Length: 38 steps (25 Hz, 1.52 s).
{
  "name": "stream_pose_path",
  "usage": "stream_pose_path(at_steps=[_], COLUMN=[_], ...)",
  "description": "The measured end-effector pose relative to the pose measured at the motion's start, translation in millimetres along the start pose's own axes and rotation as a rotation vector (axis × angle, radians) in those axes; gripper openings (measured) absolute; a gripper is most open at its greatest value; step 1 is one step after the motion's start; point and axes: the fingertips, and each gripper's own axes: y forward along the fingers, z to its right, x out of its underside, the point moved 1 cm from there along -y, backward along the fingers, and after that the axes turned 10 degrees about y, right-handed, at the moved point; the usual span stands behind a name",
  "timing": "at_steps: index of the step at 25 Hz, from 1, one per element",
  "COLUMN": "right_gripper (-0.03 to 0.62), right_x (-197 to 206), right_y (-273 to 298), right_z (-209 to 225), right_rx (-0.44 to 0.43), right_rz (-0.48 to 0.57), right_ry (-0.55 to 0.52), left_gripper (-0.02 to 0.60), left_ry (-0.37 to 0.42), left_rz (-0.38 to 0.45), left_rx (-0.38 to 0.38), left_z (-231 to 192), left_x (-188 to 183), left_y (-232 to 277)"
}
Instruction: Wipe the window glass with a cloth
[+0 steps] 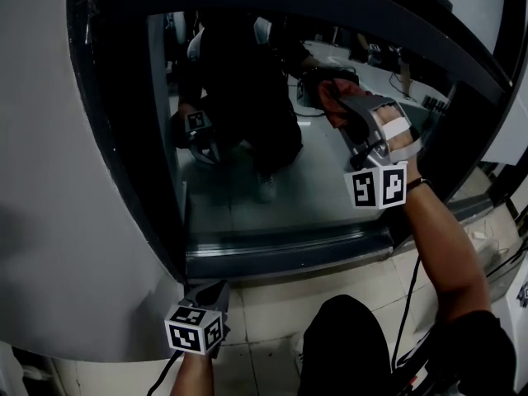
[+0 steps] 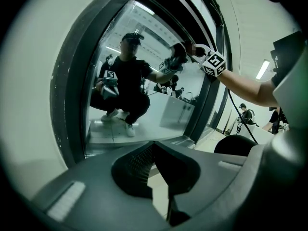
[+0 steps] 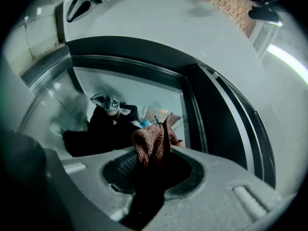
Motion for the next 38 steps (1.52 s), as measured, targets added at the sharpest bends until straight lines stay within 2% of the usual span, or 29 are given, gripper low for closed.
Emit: stream_pose_path(at_steps=[14,25,38], right_gripper=[0.074,0.072,0.074], right_x=[-7,-18,-24], right_y=[-12,-24,-32], right_z=[-55,-113,-150], right_rx=[-0.069,-0.170,-0.237], right_rz=[0.001,-0.024,-0.013], right_ry=[0.043,0.115,0.135], left_gripper=[0.017,0.017,0.017], left_ry=[0.002,0.009,0.018], left_rz=[-0.001,-0.004,-0.005], left_rx=[0.006,0.008,0.013], left_z=[0,2,4], left_x=[0,2,2], left_y=[4,4,8])
